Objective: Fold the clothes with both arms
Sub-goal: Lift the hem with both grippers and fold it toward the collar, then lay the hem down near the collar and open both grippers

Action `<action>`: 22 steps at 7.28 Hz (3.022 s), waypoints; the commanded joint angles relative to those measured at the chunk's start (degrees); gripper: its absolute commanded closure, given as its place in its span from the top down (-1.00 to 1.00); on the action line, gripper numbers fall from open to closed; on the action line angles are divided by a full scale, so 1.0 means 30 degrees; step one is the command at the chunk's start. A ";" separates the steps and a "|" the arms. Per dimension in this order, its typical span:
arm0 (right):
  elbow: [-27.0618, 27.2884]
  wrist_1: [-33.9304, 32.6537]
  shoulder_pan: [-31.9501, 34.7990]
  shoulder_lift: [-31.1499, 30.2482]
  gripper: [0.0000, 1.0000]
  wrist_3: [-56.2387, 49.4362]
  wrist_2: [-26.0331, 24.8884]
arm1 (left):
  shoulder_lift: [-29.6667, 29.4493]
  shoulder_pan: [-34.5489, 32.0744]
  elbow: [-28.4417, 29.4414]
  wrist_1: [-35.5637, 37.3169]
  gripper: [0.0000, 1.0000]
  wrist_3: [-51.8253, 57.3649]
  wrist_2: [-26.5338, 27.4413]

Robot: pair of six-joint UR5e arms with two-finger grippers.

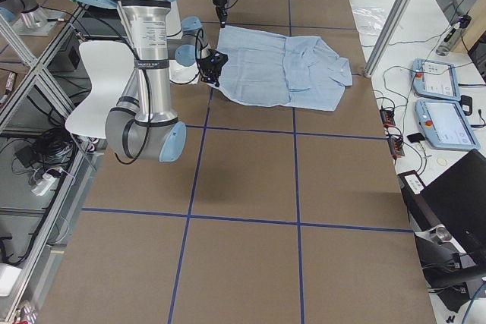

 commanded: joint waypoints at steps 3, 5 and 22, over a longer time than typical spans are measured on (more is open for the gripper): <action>0.3433 -0.2529 -0.1506 -0.1735 -1.00 0.0170 -0.0015 | 0.0110 0.1005 -0.0873 0.0229 -1.00 -0.3438 0.0042; 0.3760 -0.2650 -0.2176 -0.1764 -1.00 0.0315 -0.0044 | 0.0227 0.0479 -0.0904 0.0724 -1.00 0.0694 -0.0076; -1.7930 0.7731 1.2087 1.0802 -1.00 -0.4020 0.1744 | -0.7737 -1.1799 1.4636 -0.4588 -1.00 1.0333 -0.2801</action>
